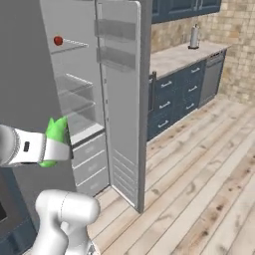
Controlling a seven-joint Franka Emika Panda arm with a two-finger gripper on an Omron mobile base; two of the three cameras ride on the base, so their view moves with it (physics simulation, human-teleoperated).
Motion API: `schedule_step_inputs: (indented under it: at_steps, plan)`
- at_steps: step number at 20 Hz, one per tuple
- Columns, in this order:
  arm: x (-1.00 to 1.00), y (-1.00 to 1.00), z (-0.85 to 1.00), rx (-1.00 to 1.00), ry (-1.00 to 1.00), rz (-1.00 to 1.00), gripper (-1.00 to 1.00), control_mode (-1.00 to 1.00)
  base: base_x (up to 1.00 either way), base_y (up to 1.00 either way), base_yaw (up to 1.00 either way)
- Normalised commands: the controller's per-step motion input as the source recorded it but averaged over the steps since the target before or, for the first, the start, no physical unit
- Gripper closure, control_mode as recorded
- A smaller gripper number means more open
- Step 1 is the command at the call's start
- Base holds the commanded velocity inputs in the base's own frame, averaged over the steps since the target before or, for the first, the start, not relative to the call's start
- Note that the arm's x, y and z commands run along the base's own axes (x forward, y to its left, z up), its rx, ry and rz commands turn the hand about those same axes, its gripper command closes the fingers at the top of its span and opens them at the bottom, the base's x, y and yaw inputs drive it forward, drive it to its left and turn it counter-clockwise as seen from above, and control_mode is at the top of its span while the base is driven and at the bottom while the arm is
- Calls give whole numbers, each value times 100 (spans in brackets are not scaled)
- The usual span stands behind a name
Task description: Place the cold items (apple and corn) from the fridge in one tupperware on the dining counter. Place the warm items (hot dog and kebab skewer) in the stove area in another tupperware.
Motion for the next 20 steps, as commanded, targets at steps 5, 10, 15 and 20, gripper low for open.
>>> schedule_step_inputs:
  at_steps: [5,10,15,20]
  plan:
    - [0,0,0,0,0,0,100,100,-32,0,-71]
    - [0,0,0,0,0,0,100,100,-46,-10,-45]
    - [0,0,0,0,0,0,100,100,-32,-37,-30]
    - [0,0,0,0,0,0,100,100,-7,-84,-13]
